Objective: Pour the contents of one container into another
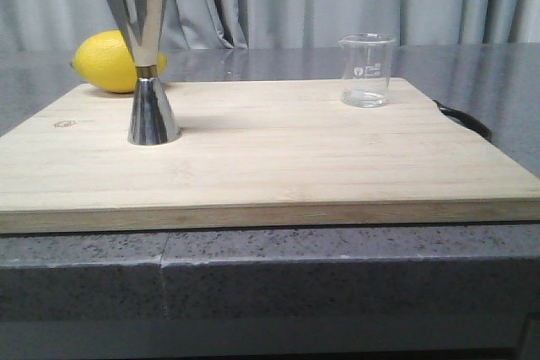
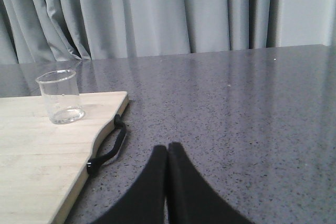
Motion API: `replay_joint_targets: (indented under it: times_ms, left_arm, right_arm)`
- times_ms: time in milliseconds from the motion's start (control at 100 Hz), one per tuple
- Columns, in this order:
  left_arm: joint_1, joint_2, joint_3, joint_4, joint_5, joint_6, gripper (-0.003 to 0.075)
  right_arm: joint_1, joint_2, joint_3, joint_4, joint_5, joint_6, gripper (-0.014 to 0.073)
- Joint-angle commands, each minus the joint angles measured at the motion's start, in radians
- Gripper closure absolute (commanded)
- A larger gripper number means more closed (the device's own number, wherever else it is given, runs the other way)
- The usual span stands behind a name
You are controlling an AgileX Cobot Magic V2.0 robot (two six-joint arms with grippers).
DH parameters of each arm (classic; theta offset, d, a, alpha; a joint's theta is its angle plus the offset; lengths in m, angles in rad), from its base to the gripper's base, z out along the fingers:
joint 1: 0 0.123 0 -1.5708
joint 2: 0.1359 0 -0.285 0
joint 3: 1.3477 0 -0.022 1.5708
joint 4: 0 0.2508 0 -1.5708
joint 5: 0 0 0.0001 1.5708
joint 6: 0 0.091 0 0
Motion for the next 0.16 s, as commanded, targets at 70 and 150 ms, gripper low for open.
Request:
replay_joint_targets:
  times_ms: [70, 150]
  left_arm:
    - [0.003, -0.027, 0.012, -0.007, -0.077, -0.009, 0.0739]
    - [0.003, -0.027, 0.012, -0.007, -0.077, -0.009, 0.0739]
  right_arm:
    - [-0.004, -0.018, 0.027, -0.002, -0.072, -0.006, 0.0664]
    - [-0.004, -0.018, 0.027, -0.002, -0.072, -0.006, 0.0664]
